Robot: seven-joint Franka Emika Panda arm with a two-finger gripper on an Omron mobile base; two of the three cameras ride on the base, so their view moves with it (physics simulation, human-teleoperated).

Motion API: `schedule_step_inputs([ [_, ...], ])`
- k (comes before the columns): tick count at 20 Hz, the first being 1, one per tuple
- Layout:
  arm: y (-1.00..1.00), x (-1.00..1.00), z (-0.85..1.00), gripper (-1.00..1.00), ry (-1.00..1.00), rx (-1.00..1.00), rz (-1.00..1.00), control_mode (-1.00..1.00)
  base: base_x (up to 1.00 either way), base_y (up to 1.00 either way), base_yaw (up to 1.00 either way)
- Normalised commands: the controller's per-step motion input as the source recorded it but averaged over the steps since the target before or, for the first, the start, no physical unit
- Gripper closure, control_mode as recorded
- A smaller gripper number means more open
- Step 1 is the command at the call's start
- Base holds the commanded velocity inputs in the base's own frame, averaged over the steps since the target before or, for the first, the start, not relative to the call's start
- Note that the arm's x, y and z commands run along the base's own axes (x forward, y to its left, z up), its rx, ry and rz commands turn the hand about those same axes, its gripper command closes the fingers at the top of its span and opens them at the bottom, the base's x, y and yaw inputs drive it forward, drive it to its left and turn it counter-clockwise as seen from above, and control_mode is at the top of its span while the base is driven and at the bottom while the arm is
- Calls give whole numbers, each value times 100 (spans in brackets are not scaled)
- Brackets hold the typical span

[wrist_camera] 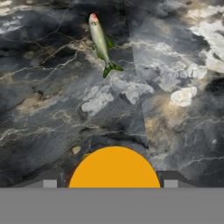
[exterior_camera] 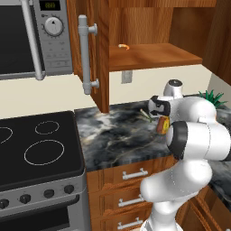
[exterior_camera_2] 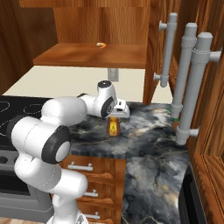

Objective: Pick the cereal and honey bottle from the counter and place them in the cabinets closest to them.

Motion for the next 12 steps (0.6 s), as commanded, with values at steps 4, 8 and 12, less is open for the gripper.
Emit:
schedule_step_inputs([
  [4,0,-24,44,100,2,0,-1,-100,0,0,0],
  [8,-2,-36,44,100,0,0,0,-100,0,0,0],
  [12,-2,-48,43,100,-1,0,0,-100,0,0,0],
])
